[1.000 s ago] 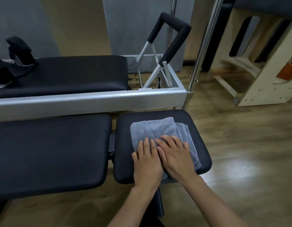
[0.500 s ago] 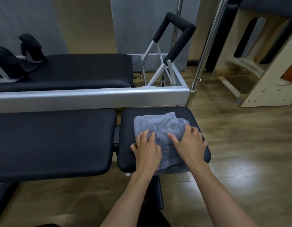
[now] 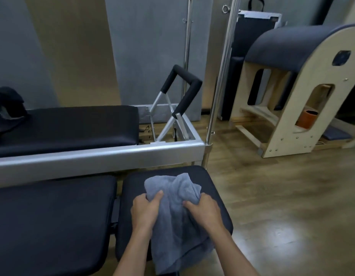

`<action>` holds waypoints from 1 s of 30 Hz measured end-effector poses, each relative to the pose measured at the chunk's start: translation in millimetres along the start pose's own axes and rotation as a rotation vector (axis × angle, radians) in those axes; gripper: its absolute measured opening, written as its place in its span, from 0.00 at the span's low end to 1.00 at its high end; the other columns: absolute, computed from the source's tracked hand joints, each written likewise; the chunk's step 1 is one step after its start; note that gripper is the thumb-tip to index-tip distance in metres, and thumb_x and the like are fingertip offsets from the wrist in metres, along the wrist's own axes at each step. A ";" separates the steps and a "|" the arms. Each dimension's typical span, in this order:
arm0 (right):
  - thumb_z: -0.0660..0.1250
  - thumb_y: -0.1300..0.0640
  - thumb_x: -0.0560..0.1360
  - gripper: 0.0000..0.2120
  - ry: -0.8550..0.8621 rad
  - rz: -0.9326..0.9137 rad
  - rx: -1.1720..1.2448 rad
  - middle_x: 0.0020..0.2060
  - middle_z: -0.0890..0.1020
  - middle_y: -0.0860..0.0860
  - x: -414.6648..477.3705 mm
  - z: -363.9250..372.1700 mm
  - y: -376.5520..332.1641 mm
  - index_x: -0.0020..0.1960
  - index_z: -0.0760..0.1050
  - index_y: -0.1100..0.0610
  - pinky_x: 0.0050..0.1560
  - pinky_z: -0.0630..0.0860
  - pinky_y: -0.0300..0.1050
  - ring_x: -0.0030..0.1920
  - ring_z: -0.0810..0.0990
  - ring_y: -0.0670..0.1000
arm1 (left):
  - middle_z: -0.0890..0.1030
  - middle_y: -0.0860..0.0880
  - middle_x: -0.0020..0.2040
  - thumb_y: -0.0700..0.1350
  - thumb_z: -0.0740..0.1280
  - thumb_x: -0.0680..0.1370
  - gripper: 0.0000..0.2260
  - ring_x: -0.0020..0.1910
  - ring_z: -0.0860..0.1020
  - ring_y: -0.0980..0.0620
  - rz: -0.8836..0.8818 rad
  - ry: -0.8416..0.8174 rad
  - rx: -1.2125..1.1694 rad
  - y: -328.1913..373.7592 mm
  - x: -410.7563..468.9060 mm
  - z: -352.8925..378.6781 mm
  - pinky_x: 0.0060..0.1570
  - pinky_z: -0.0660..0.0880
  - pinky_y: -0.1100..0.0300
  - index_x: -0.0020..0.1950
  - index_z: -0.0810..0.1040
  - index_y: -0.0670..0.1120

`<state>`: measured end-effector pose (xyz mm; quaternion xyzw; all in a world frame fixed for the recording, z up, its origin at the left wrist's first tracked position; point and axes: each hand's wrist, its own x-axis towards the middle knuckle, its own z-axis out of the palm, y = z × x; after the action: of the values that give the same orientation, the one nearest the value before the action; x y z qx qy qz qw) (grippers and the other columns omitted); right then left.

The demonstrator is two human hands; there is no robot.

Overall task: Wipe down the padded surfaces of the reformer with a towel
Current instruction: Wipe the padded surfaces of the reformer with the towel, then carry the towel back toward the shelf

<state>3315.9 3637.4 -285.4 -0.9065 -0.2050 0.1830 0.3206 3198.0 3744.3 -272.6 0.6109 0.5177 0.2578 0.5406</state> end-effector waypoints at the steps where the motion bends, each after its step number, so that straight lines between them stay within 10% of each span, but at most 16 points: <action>1: 0.67 0.41 0.71 0.13 0.013 -0.016 0.047 0.47 0.82 0.52 -1.1 0.1 -0.6 0.43 0.69 0.50 0.37 0.70 0.45 0.47 0.80 0.55 | 0.82 0.46 0.42 0.51 0.67 0.77 0.11 0.37 0.78 0.52 0.079 0.009 0.053 2.2 -0.5 -0.6 0.31 0.72 0.59 0.48 0.77 0.44; 17: 0.71 0.38 0.63 0.19 0.340 -0.224 0.687 0.42 0.84 0.37 -58.3 -83.3 -169.7 0.49 0.77 0.47 0.41 0.77 0.37 0.42 0.83 0.37 | 0.78 0.57 0.42 0.55 0.63 0.78 0.07 0.41 0.76 0.62 0.478 -0.002 -0.105 175.7 9.7 -106.2 0.35 0.70 0.64 0.51 0.69 0.53; 30: 0.74 0.45 0.70 0.10 0.525 -0.251 0.711 0.42 0.84 0.38 -177.4 -414.2 -313.6 0.47 0.78 0.47 0.40 0.77 0.34 0.42 0.82 0.38 | 0.78 0.56 0.44 0.53 0.65 0.78 0.08 0.45 0.77 0.52 0.609 -0.096 -0.170 509.5 -161.4 -132.7 0.45 0.69 0.58 0.53 0.72 0.51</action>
<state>3277.5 3563.7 257.3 -0.7240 -0.1495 -0.0343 0.6726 3208.8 3710.9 276.9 0.7019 0.2619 0.4210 0.5114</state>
